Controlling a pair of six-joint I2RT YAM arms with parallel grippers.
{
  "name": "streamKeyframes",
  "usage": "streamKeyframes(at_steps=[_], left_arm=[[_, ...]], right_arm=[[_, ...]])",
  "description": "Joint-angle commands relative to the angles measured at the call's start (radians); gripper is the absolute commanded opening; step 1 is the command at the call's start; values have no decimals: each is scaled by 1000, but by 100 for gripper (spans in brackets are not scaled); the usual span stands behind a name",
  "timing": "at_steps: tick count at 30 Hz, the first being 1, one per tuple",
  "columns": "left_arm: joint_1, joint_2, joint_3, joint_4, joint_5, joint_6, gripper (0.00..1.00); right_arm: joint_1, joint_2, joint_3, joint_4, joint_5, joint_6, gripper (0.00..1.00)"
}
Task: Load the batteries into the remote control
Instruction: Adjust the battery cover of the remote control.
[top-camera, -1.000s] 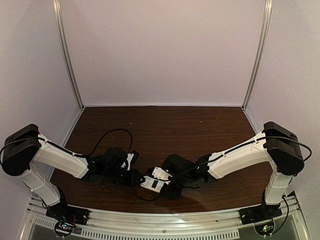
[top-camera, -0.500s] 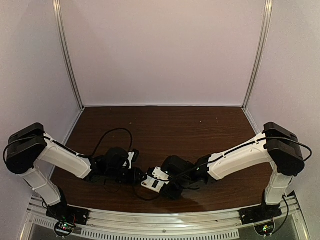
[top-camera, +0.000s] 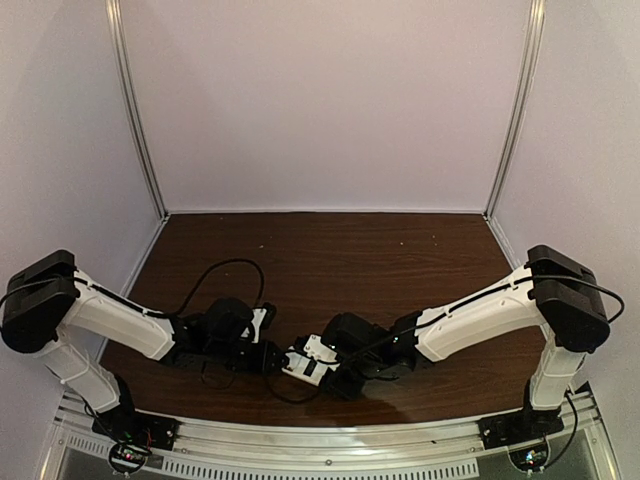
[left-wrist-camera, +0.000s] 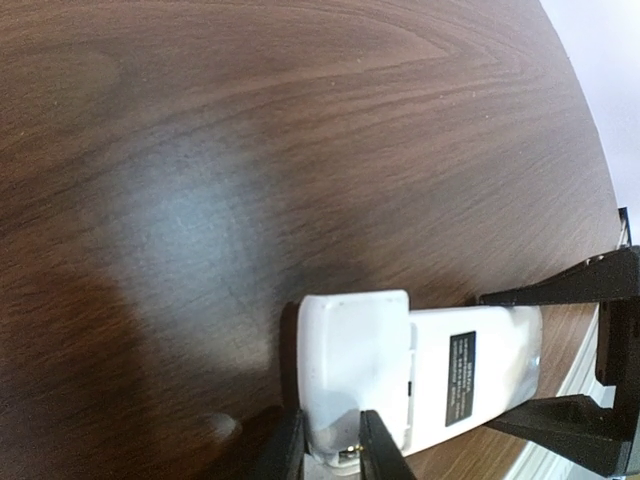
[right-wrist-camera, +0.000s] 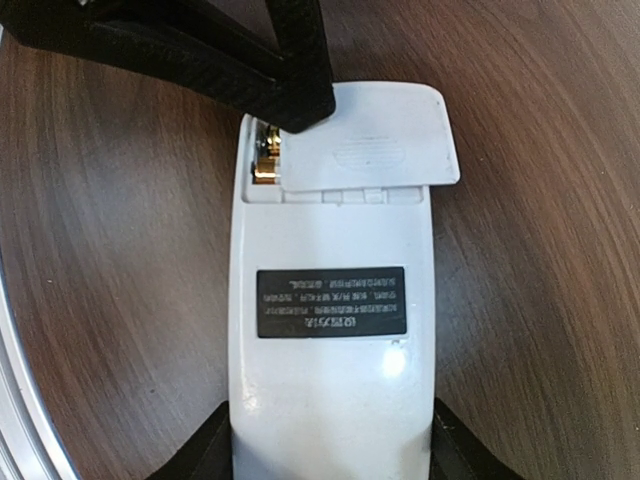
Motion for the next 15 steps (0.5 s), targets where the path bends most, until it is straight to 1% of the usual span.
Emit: streamKeyframes(at_steps=[1,3,5,15], left_arm=[[-31,26,-30,-174,70,64,18],[-29,29,-25,-180,63,68,20],[-24,29,-26,-174,67,66,26],[-2,-35,-26,-188,50,78,40]], right_arm=[[1,23,-28,8,28,-52,13],[1,20,-29,3,17,-60,12],[1,14,-33,2,11,-60,12],[2,-7,-58,-1,8,-96,11]])
